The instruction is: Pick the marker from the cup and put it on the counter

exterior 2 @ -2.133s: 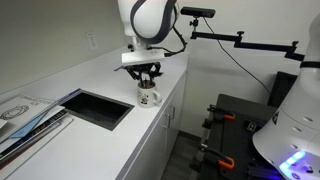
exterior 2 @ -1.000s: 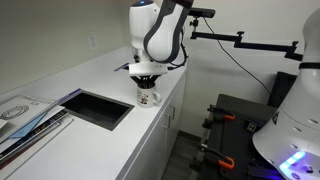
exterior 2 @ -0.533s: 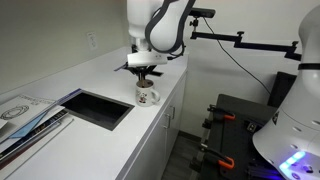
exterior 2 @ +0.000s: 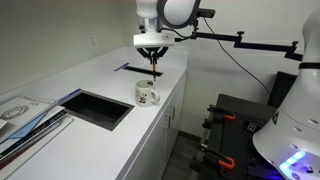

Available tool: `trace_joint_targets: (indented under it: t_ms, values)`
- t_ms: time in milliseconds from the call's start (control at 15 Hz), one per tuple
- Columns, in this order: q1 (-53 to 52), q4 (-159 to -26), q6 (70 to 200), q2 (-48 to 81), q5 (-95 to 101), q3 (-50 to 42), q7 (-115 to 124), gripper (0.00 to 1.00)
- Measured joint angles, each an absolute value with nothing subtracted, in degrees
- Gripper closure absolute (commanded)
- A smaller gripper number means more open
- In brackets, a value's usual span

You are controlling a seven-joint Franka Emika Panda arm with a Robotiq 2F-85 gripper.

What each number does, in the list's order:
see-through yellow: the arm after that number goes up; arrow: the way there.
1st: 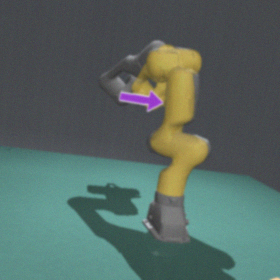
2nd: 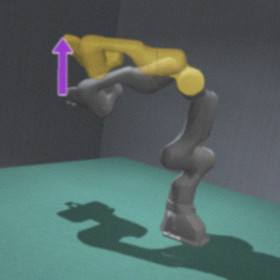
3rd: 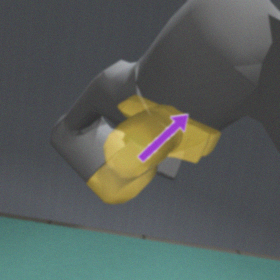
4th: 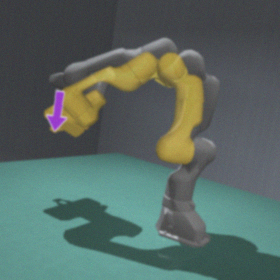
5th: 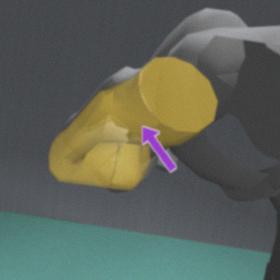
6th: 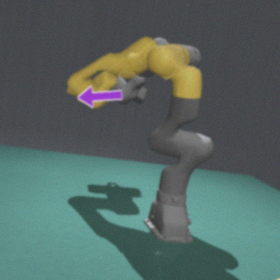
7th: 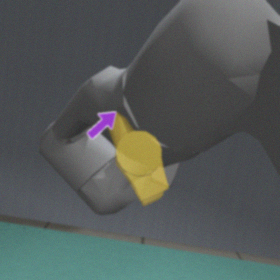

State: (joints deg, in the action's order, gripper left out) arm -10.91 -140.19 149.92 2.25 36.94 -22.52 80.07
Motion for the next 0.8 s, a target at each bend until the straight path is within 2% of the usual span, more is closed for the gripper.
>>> trace_joint_targets:
  t_ms: [400,800]
  values:
    - [-0.68,-143.28,149.08,0.00,36.86,-14.29,97.59,0.95]
    - [1.75,-142.99,143.17,2.89,37.15,-10.83,116.92,0.95]
